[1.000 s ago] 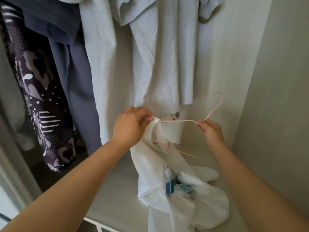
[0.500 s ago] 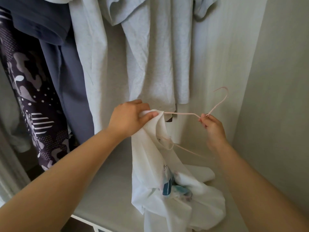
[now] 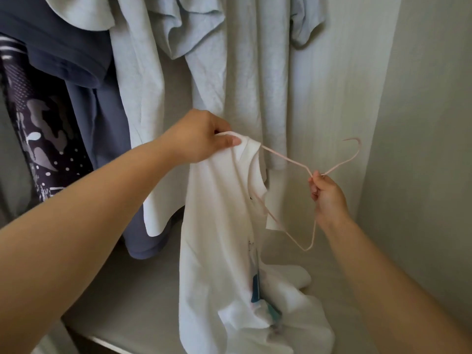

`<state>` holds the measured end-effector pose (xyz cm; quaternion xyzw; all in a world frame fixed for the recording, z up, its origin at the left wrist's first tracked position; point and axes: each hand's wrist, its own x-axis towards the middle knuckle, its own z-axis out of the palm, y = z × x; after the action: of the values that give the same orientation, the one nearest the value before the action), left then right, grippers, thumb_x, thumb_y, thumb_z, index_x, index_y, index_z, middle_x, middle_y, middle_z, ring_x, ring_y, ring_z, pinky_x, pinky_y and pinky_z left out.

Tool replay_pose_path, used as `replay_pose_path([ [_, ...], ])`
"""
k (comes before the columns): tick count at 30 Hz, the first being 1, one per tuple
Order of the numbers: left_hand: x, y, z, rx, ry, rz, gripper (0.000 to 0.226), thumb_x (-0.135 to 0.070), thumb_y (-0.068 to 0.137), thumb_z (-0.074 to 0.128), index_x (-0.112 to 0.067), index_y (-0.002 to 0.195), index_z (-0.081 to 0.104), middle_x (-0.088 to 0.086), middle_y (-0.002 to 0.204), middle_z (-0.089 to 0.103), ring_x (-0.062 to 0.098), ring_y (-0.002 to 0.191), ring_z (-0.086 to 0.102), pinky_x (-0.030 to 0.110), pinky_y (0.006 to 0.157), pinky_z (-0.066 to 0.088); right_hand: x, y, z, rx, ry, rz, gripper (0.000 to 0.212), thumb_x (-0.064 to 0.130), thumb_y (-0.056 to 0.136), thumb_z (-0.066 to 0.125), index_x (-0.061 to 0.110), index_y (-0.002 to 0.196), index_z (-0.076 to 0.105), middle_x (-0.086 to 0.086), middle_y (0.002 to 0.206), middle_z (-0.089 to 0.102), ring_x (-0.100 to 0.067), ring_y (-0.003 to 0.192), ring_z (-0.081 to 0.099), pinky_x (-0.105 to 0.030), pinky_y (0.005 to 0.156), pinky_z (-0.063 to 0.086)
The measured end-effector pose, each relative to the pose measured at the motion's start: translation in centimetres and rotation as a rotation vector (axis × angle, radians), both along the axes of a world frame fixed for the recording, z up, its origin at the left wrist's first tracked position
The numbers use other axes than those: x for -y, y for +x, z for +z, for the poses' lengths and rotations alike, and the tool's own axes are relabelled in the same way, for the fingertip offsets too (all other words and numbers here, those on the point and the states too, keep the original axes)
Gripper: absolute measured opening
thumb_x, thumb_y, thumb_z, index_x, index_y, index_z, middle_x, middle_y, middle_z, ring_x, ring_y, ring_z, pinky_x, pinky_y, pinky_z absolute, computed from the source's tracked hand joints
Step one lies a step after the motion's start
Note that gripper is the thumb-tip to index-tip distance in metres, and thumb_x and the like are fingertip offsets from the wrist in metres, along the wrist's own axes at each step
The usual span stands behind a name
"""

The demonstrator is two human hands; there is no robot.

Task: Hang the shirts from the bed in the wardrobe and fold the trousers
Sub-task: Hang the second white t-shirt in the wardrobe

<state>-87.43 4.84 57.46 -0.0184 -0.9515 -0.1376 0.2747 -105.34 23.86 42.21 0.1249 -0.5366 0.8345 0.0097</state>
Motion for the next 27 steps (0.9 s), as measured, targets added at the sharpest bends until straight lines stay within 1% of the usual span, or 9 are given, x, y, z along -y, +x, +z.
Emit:
replay_pose_path([
  [2,-0.2,0.0,0.5,0.036,-0.23,0.069,0.032,-0.047,0.089,0.056,-0.022,0.07,0.062,-0.001,0.066,0.058,0.015,0.063,0.051,0.023,0.055,0.039,0.0,0.2,0.2,-0.05,0.041,-0.02,0.052,0.023,0.095,0.051,0.023,0.044,0.06,0.014,0.042,0.04,-0.009,0.065,0.04,-0.02,0.067,0.032],
  [5,-0.3,-0.1,0.0,-0.044,-0.6,0.115,0.035,-0.056,0.09,0.045,-0.027,0.079,0.062,-0.009,0.074,0.051,0.017,0.074,0.049,0.029,0.06,0.035,0.1,0.7,0.8,-0.126,0.082,-0.053,0.052,0.022,0.095,0.052,0.03,0.045,0.062,0.017,0.042,0.044,-0.01,0.068,0.042,-0.02,0.072,0.034],
  [8,0.0,-0.7,-1.2,-0.029,-0.797,0.097,0.042,-0.053,0.094,0.035,-0.022,0.096,0.064,-0.005,0.099,0.053,0.018,0.099,0.047,0.03,0.065,0.03,0.3,1.3,1.2,-0.18,0.144,-0.099,0.041,0.025,0.094,0.054,0.022,0.054,0.062,0.014,0.058,0.053,-0.01,0.071,0.046,-0.018,0.07,0.038],
  [10,-0.3,-1.1,-2.2,-0.008,-0.745,0.103,0.042,-0.05,0.097,0.032,-0.02,0.091,0.06,-0.005,0.096,0.053,0.016,0.099,0.048,0.028,0.065,0.028,0.5,1.8,1.5,-0.228,0.199,-0.138,0.035,0.027,0.094,0.054,0.02,0.06,0.058,0.006,0.064,0.051,-0.008,0.065,0.043,-0.009,0.056,0.036],
  [12,-0.7,-1.3,-2.9,-0.007,-0.656,0.131,0.038,-0.048,0.098,0.031,-0.021,0.076,0.047,-0.009,0.08,0.046,0.015,0.086,0.049,0.028,0.06,0.028,0.8,2.3,1.9,-0.273,0.256,-0.15,0.033,0.028,0.094,0.053,0.02,0.063,0.056,0.001,0.065,0.048,-0.008,0.06,0.04,-0.007,0.045,0.031],
  [15,-1.2,-1.5,-3.9,0.043,-0.616,0.144,0.044,-0.048,0.099,0.029,-0.023,0.062,0.032,-0.008,0.066,0.042,0.017,0.07,0.048,0.029,0.054,0.027,1.6,3.2,2.7,-0.326,0.321,-0.111,0.031,0.025,0.095,0.052,0.022,0.064,0.055,0.003,0.067,0.051,-0.007,0.062,0.043,-0.007,0.047,0.031],
  [20,-2.1,-1.5,-5.2,0.13,-0.305,0.169,0.044,-0.046,0.099,0.034,-0.026,0.06,0.035,-0.007,0.066,0.044,0.02,0.072,0.047,0.033,0.061,0.033,2.8,5.0,3.5,-0.446,0.437,-0.027,0.03,0.023,0.096,0.05,0.019,0.067,0.052,0.011,0.05,0.053,0.007,0.045,0.047,-0.005,0.045,0.032],
  [24,-2.2,-1.4,-6.2,0.155,-0.196,0.155,0.039,-0.05,0.096,0.038,-0.026,0.065,0.042,-0.008,0.069,0.046,0.019,0.076,0.046,0.033,0.064,0.036,3.2,5.5,3.4,-0.495,0.531,-0.069,0.033,0.028,0.094,0.053,0.001,0.075,0.058,0.007,0.055,0.045,0.001,0.047,0.042,-0.009,0.045,0.031],
  [27,-2.3,-1.4,-6.4,0.074,-0.188,0.145,0.032,-0.05,0.096,0.039,-0.022,0.094,0.056,-0.003,0.08,0.054,0.023,0.081,0.054,0.035,0.069,0.044,3.6,6.1,4.2,-0.52,0.557,-0.12,0.034,0.029,0.094,0.053,0.009,0.066,0.054,0.005,0.053,0.042,-0.006,0.05,0.038,-0.014,0.045,0.029],
])
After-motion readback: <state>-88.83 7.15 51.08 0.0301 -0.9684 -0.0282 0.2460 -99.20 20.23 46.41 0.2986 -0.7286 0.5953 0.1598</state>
